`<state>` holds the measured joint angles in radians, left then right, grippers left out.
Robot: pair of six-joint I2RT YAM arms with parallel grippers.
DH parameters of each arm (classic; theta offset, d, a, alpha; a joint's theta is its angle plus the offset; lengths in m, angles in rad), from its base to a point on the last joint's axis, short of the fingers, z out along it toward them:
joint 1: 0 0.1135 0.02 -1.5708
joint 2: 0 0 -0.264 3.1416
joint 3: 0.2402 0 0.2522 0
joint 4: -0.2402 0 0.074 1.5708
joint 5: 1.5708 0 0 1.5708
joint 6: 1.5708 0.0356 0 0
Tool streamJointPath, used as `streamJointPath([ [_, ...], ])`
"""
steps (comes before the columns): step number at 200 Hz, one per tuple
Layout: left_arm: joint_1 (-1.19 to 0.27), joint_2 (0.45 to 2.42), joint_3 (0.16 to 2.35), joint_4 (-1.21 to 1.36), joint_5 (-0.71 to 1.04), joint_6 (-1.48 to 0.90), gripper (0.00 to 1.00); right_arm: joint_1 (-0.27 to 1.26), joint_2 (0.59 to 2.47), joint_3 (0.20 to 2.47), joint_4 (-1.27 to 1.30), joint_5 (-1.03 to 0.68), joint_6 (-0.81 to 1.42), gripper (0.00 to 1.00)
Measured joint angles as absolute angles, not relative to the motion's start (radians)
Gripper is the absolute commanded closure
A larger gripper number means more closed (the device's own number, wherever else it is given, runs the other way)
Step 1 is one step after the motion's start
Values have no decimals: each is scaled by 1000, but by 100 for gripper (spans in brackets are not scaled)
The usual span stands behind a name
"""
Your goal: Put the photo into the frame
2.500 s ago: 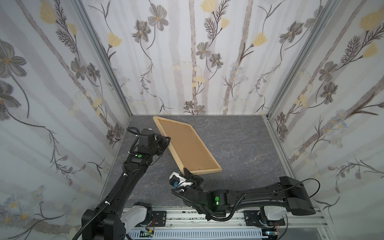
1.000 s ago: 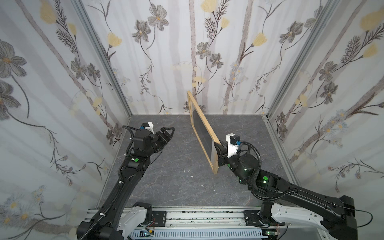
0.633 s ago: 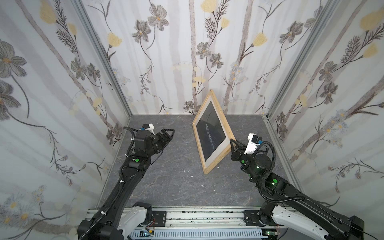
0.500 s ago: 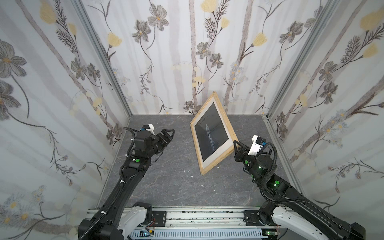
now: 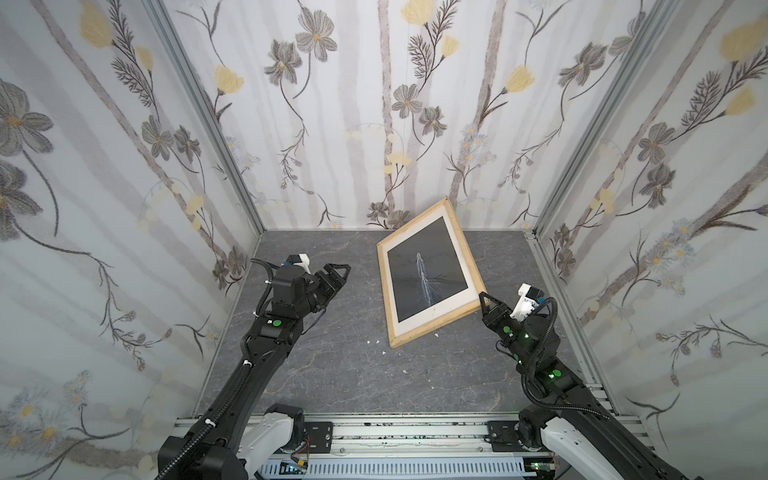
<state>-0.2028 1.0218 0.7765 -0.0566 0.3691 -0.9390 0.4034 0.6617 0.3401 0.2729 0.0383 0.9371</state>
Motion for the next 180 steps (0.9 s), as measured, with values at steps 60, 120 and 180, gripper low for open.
streamJointPath([
  [60,-203,1019,733,-56,367,-934,13,311,753,265,342,-96,1075,100],
  [120,-203,1018,664,-40,367,-934,14,301,815,181,463,-154,1160,100],
  [180,-203,1030,624,0,367,-936,13,292,947,169,586,-210,1178,100],
])
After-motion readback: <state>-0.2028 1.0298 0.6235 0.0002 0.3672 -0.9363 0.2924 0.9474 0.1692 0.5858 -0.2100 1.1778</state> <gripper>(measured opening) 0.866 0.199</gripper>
